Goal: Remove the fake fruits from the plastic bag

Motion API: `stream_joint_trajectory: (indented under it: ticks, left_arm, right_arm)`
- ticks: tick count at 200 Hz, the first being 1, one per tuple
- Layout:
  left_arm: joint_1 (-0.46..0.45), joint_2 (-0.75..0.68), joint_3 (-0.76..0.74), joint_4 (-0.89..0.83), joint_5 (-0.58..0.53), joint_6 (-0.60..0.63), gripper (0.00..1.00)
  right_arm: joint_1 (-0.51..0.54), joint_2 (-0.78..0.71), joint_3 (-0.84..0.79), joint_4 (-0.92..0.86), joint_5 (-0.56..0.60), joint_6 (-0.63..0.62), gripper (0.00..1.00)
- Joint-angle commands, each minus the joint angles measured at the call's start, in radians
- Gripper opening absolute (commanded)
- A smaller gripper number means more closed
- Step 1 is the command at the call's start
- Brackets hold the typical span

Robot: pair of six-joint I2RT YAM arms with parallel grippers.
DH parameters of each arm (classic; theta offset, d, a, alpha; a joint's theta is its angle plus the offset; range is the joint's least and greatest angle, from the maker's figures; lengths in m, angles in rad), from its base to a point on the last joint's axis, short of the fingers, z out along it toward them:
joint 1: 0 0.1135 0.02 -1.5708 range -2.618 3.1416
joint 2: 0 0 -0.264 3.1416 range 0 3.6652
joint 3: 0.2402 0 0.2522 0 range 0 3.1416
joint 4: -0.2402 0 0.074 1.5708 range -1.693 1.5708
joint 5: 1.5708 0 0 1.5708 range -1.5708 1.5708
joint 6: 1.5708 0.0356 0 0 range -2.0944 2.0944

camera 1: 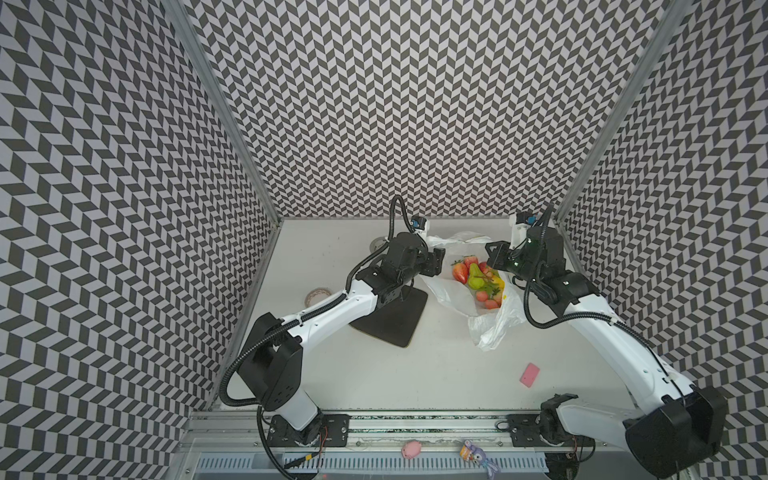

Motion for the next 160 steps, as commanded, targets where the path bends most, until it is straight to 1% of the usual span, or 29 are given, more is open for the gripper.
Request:
stream_joint_trajectory:
  ticks: [1,15,19,47,65,79,93,110,135,146,160]
  left_arm:
    - [0.004,-0.045,-0.047,0.002,-0.038,0.010,0.89]
    - [0.001,-0.116,-0.113,0.048,-0.026,0.019,0.99]
    - [-0.001,-0.137,-0.134,0.059,-0.028,0.021,1.00]
    - [-0.003,-0.326,-0.264,0.042,-0.087,0.022,1.00]
    - [-0.008,-0.442,-0.313,-0.003,-0.094,0.025,1.00]
    - [-0.040,-0.504,-0.323,-0.045,-0.097,0.029,0.99]
    - [-0.104,-0.544,-0.328,-0.059,-0.091,0.053,0.95]
    - [-0.174,-0.531,-0.318,-0.051,-0.051,0.072,0.87]
    - [-0.217,-0.406,-0.274,0.011,0.033,0.069,0.72]
    - [-0.223,-0.337,-0.241,0.041,0.042,0.064,0.66]
    - [-0.221,-0.256,-0.203,0.089,0.022,0.050,0.60]
  right_arm:
    - [-0.001,-0.026,-0.012,0.031,-0.030,-0.024,0.00]
    - [-0.001,-0.014,-0.016,0.044,-0.062,-0.019,0.00]
    - [-0.001,-0.010,-0.016,0.050,-0.073,-0.019,0.00]
    - [-0.001,0.030,-0.018,0.085,-0.146,-0.001,0.00]
    - [-0.001,0.056,-0.016,0.094,-0.186,0.006,0.00]
    - [0.002,0.072,-0.016,0.097,-0.211,0.006,0.00]
    - [0.003,0.086,-0.018,0.098,-0.237,0.002,0.00]
    - [0.004,0.097,-0.022,0.099,-0.279,-0.001,0.00]
    - [0.002,0.110,-0.025,0.093,-0.362,-0.005,0.00]
    - [0.003,0.109,-0.025,0.084,-0.389,-0.006,0.00]
    - [0.002,0.107,-0.024,0.068,-0.402,-0.011,0.00]
